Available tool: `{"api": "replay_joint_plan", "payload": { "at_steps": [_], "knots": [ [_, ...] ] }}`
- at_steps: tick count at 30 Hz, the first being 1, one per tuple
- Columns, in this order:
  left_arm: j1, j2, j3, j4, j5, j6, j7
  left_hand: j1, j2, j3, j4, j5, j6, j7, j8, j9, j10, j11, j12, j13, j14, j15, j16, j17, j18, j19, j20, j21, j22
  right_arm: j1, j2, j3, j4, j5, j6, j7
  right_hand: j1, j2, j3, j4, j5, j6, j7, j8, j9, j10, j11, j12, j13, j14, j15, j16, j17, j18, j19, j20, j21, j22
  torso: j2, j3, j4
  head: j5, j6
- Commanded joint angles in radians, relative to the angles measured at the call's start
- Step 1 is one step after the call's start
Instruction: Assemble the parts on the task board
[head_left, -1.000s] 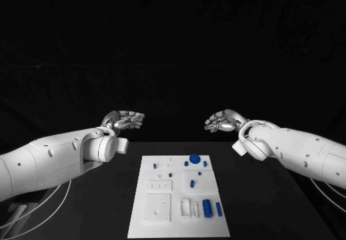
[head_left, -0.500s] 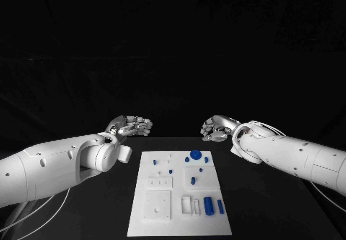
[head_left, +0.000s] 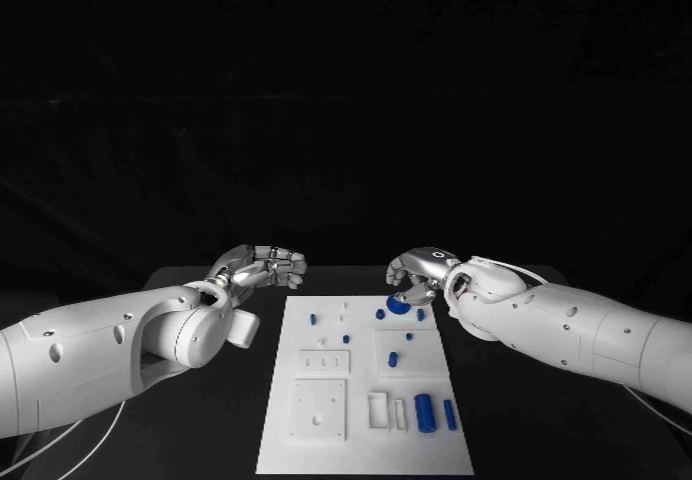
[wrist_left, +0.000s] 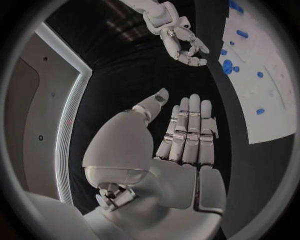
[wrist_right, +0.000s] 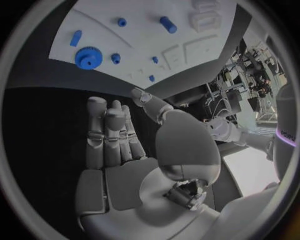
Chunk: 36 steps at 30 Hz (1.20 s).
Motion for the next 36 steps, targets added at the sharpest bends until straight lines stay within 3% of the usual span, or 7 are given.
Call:
{"api": "replay_joint_plan", "payload": {
  "at_steps": [1, 12, 13, 14, 15, 22, 36],
  "knots": [
    [0.001, 0.002, 0.002, 0.004, -0.013, 0.021, 0.011, -0.012, 0.000, 0.004, -0.011, 0.001, 0.002, 0.001, -0.006, 0.002, -0.003, 0.004, -0.006, -0.001, -0.007, 0.002, -0.009, 0.002, 0.008, -0.007, 0.000, 0.002, 0.022, 0.000, 0.010, 0.001, -0.004, -0.122, -0.016, -0.040, 0.007, -0.007, 0.007, 0.000, 0.002, -0.008, -0.002, -0.004, -0.001, -0.010, 0.001, -0.005, -0.002, -0.006, 0.004, 0.006, -0.004, 0.058, 0.032, -0.027, 0.005, 0.021, 0.027, -0.0011, 0.0093, -0.003, 0.008],
    [0.001, -0.001, 0.005, 0.015, -0.012, 0.021, 0.011, -0.031, -0.002, 0.013, -0.021, 0.000, -0.001, 0.003, -0.008, 0.003, -0.009, 0.006, -0.007, -0.002, -0.011, 0.005, -0.018, 0.005, 0.009, -0.014, 0.004, 0.003, 0.022, -0.015, 0.044, 0.001, -0.044, -0.178, -0.004, -0.067, 0.012, -0.023, 0.009, 0.001, -0.005, -0.011, -0.006, -0.006, -0.002, -0.030, -0.001, -0.005, -0.003, -0.009, 0.002, 0.020, -0.016, 0.058, 0.036, -0.025, 0.009, 0.017, 0.057, -0.0049, 0.0158, -0.008, 0.018],
    [0.001, -0.001, 0.006, 0.016, -0.011, 0.022, 0.011, -0.032, -0.002, 0.014, -0.021, 0.000, -0.002, 0.003, -0.008, 0.003, -0.010, 0.006, -0.007, -0.003, -0.011, 0.005, -0.018, 0.005, 0.009, -0.014, 0.004, 0.003, 0.022, -0.017, 0.045, 0.001, -0.047, -0.181, -0.003, -0.067, 0.012, -0.024, 0.009, 0.002, -0.005, -0.012, -0.007, -0.006, -0.002, -0.032, -0.001, -0.005, -0.003, -0.009, 0.002, 0.021, -0.018, 0.058, 0.037, -0.024, 0.009, 0.017, 0.061, -0.0059, 0.0212, -0.012, 0.020],
    [0.001, -0.002, 0.007, 0.018, -0.011, 0.023, 0.011, -0.033, -0.003, 0.014, -0.022, 0.000, -0.002, 0.003, -0.008, 0.003, -0.010, 0.006, -0.007, -0.003, -0.012, 0.006, -0.019, 0.006, 0.009, -0.014, 0.004, 0.003, 0.022, -0.018, 0.047, 0.001, -0.050, -0.182, -0.002, -0.068, 0.012, -0.025, 0.010, 0.002, -0.006, -0.012, -0.007, -0.007, -0.002, -0.034, -0.001, -0.005, -0.003, -0.009, 0.002, 0.022, -0.019, 0.058, 0.037, -0.024, 0.009, 0.016, 0.068, -0.0085, 0.0329, -0.024, 0.025],
    [0.001, -0.002, 0.008, 0.021, -0.011, 0.022, 0.011, -0.034, -0.003, 0.014, -0.022, 0.000, -0.002, 0.003, -0.008, 0.003, -0.011, 0.006, -0.007, -0.003, -0.012, 0.006, -0.019, 0.006, 0.009, -0.014, 0.004, 0.003, 0.022, -0.019, 0.049, 0.001, -0.051, -0.183, -0.001, -0.068, 0.012, -0.026, 0.010, 0.002, -0.007, -0.012, -0.007, -0.007, -0.002, -0.035, -0.001, -0.005, -0.003, -0.009, 0.002, 0.023, -0.020, 0.058, 0.038, -0.024, 0.008, 0.016, 0.072, -0.0088, 0.0343, -0.025, 0.025],
    [0.001, -0.002, 0.010, 0.023, -0.010, 0.023, 0.009, -0.041, -0.003, 0.018, -0.025, 0.000, -0.004, 0.004, -0.009, 0.004, -0.013, 0.006, -0.007, -0.003, -0.012, 0.006, -0.022, 0.008, 0.010, -0.015, 0.005, 0.004, 0.022, -0.027, 0.053, 0.001, -0.046, -0.190, 0.003, -0.066, 0.011, -0.027, 0.011, 0.003, -0.009, -0.012, -0.007, -0.007, -0.002, -0.037, -0.002, -0.004, -0.002, -0.010, 0.002, 0.027, -0.023, 0.058, 0.039, -0.024, 0.008, 0.015, 0.086, -0.0105, 0.0396, -0.024, 0.026],
    [0.001, 0.004, 0.010, 0.017, -0.006, 0.028, 0.007, -0.047, -0.003, 0.020, -0.028, -0.001, -0.005, 0.004, -0.009, 0.004, -0.015, 0.007, -0.006, -0.003, -0.011, 0.007, -0.023, 0.010, 0.010, -0.016, 0.006, 0.005, 0.022, -0.029, 0.055, 0.001, -0.064, -0.229, 0.004, -0.103, 0.010, -0.024, 0.023, 0.004, -0.031, -0.002, -0.011, -0.002, -0.001, -0.028, -0.005, 0.000, 0.000, -0.013, -0.002, 0.039, -0.040, 0.058, 0.041, -0.020, 0.007, 0.013, 0.107, -0.0138, 0.0395, -0.029, 0.041]
  ]
}}
